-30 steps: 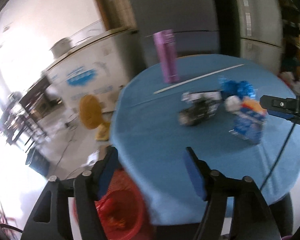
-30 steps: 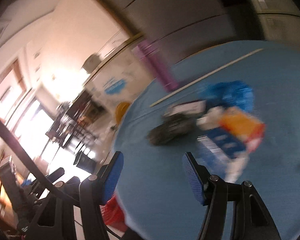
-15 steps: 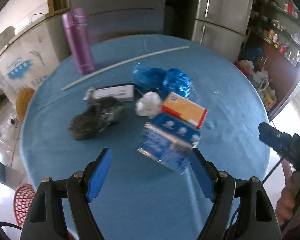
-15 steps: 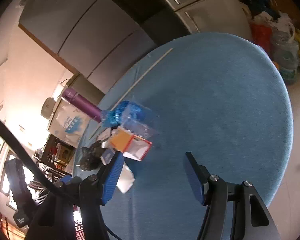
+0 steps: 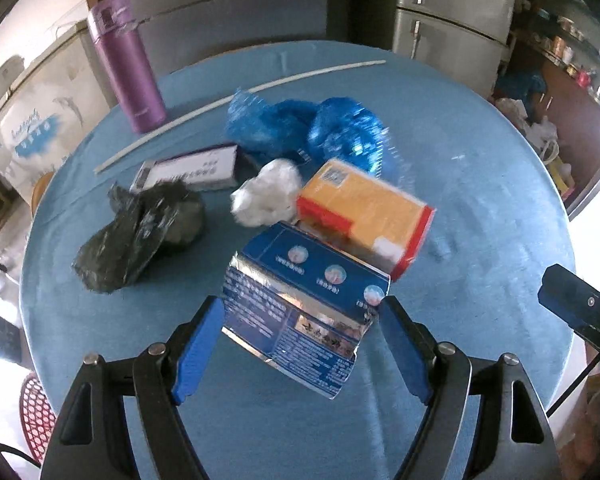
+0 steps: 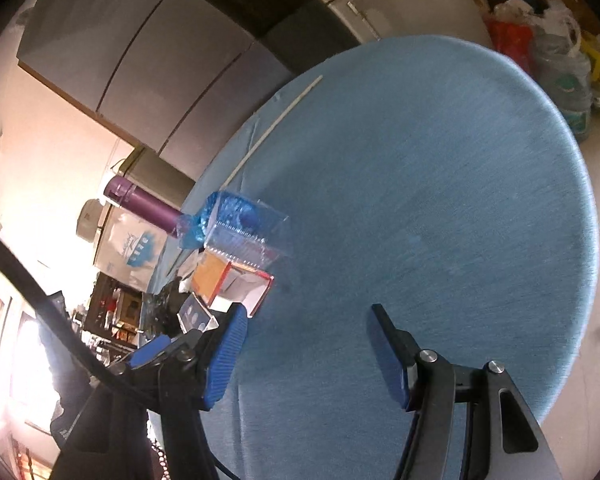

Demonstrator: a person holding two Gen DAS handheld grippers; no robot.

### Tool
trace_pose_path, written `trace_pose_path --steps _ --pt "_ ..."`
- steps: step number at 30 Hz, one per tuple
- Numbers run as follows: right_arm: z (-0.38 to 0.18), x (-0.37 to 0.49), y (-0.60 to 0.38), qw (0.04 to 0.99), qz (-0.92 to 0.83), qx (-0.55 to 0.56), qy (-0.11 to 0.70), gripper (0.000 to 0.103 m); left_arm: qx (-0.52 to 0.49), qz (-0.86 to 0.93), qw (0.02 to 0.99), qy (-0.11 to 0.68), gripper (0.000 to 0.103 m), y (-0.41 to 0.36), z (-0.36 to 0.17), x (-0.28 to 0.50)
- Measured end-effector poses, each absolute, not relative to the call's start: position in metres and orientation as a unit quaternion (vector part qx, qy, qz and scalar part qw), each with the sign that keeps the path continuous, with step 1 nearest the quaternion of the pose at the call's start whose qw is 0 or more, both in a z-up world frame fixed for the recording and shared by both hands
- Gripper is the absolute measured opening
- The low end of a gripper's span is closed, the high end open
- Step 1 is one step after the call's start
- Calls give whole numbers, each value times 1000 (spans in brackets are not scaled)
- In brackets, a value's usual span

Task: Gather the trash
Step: 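Reach the left tool to the blue-and-white carton and grasp it, then grasp the orange-and-white box with the right tool while the left tool holds the carton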

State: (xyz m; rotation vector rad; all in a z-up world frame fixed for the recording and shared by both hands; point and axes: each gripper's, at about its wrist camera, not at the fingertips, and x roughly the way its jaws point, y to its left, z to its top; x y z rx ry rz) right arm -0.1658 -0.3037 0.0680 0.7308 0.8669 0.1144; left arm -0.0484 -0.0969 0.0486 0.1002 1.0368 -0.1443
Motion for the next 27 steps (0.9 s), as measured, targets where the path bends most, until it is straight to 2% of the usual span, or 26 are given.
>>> trace_pose_path --steps 5,11,14,20,24,27 --pt "66 -147 -274 837 93 328 429 66 43 -47 853 518 80 -51 38 -57" --pt "74 -116 -230 858 120 253 430 66 39 13 849 527 80 22 37 -73" --pt "71 -98 -220 874 113 214 422 70 26 21 856 516 80 44 50 -84" --pt "58 -74 -213 875 133 206 417 71 29 -36 880 472 80 39 77 -104" --pt "53 -76 -197 851 206 202 439 71 45 -86 889 447 80 23 81 -111" --pt "63 -86 -192 861 214 177 426 71 69 -126 889 435 80 16 77 -112"
